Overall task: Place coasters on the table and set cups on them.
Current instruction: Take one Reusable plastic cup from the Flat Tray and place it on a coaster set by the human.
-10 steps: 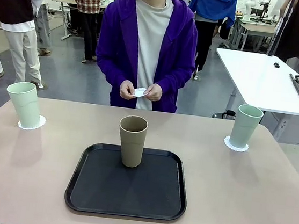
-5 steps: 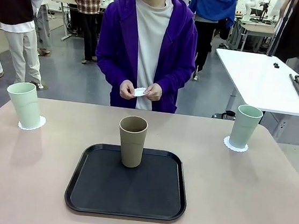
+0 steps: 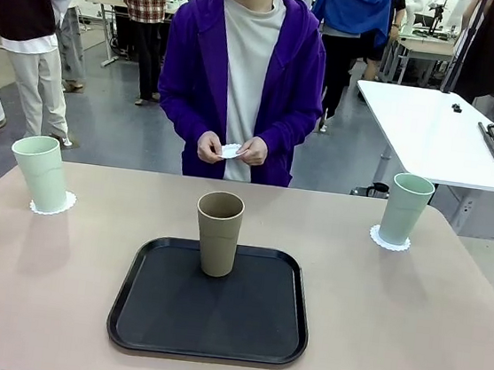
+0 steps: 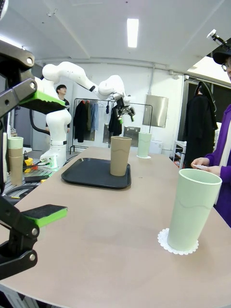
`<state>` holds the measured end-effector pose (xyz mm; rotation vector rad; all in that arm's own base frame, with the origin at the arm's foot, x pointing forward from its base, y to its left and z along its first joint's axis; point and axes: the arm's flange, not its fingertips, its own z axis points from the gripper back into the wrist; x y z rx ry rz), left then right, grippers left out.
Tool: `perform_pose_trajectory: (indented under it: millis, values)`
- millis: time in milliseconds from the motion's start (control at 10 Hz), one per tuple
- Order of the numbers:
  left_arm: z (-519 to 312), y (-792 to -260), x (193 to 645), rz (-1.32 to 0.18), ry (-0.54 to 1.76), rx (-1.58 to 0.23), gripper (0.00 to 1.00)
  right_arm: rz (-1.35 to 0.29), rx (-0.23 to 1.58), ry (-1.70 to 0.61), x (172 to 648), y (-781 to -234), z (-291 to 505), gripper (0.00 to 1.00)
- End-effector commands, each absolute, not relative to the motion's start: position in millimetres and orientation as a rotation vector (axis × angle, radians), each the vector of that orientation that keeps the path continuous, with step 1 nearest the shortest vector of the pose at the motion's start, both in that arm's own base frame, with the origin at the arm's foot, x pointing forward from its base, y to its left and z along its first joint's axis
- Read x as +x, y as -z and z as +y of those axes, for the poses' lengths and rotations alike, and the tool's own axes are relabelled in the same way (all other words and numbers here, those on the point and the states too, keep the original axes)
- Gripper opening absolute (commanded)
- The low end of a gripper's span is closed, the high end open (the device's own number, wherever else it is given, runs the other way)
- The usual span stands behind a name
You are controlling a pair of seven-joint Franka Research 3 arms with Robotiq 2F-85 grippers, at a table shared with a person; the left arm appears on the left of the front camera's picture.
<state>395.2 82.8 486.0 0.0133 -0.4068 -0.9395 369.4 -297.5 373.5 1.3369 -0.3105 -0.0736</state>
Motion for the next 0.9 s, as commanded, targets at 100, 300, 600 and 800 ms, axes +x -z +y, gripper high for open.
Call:
perform_pose_trajectory:
  millis: [100,300,600,800]
  values:
    - [58.8,-470.8,345.6,-0.164,0.688,-0.071,1.0,-0.317,1.346,0.075,368.7,-374.9,-296.8,1.0]
    - [57.3,-463.5,322.8,-0.119,0.612,-0.09,1.0,-0.317,1.346,0.075,368.7,-374.9,-296.8,1.0]
    - [60.5,-460.8,328.4,-0.103,0.612,-0.104,1.0,-0.317,1.346,0.075,368.7,-374.9,-296.8,1.0]
    - [60.2,-464.3,324.3,-0.11,0.606,-0.129,1.0,-0.317,1.346,0.075,368.7,-374.9,-296.8,1.0]
